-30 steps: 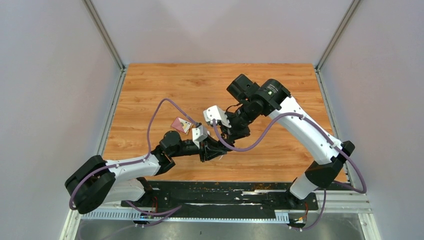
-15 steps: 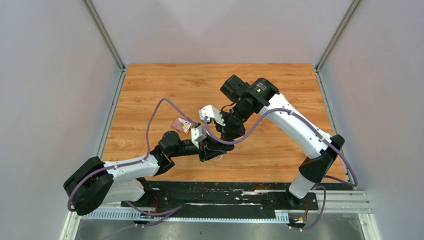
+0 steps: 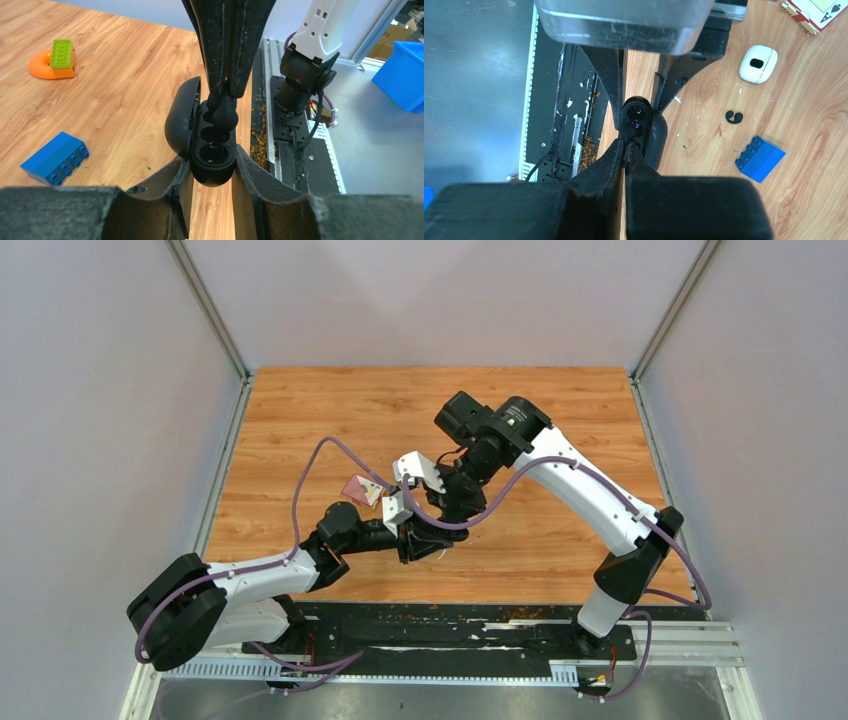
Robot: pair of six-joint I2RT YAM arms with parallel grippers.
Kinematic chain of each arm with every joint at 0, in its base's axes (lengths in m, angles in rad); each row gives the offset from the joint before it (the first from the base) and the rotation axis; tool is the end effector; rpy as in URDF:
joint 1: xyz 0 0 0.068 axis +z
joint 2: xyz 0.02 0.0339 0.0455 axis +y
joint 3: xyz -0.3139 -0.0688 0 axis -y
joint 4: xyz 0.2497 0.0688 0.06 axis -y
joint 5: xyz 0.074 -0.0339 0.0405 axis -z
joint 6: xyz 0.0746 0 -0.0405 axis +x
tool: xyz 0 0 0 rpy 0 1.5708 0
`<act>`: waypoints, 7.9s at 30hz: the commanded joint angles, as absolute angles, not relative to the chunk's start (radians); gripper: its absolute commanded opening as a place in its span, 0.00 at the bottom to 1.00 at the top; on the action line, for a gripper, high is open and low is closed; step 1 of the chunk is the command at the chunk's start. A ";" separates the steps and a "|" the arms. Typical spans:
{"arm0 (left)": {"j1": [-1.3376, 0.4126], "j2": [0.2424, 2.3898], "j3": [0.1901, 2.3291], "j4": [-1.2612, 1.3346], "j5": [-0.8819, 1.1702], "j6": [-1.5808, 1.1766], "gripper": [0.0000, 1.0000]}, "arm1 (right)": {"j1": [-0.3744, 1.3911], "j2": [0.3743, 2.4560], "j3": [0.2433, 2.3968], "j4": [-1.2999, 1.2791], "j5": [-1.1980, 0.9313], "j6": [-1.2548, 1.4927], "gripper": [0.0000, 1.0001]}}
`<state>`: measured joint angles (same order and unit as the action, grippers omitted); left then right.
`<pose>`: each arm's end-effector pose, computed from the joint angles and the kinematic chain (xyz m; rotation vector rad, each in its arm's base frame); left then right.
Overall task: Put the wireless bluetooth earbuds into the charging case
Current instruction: Place the earbud in the charging case, then pick up the earbud from the center of the board.
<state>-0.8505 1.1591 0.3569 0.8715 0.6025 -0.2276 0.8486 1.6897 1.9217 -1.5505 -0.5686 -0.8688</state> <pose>0.1306 -0.2130 0.2728 0.9842 1.3417 -1.2895 0.1818 0.2671 0.4085 -2.1693 1.7366 0.8078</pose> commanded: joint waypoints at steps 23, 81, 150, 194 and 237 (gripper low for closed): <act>-0.848 1.150 0.393 0.935 0.640 -0.233 0.00 | 0.881 1.730 1.960 -1.520 -0.549 -0.869 0.00; -0.848 1.090 0.371 0.905 0.572 -0.221 0.00 | 0.292 1.749 1.659 -1.295 -0.838 -0.909 0.14; -0.817 0.949 0.338 0.810 0.419 -0.156 0.00 | 0.460 2.011 1.397 -0.635 -0.654 -0.028 0.17; -0.817 0.961 0.352 0.802 0.440 -0.163 0.00 | 0.538 2.068 1.488 -0.699 -0.544 -0.072 0.25; -0.817 0.978 0.362 0.804 0.461 -0.175 0.00 | 0.574 2.031 1.475 -0.703 -0.522 -0.094 0.17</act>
<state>-0.8219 0.9783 0.3344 0.7742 0.4469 -0.1764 0.5690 2.0525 1.4513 -0.7025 -0.5346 -0.0811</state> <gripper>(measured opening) 0.369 0.168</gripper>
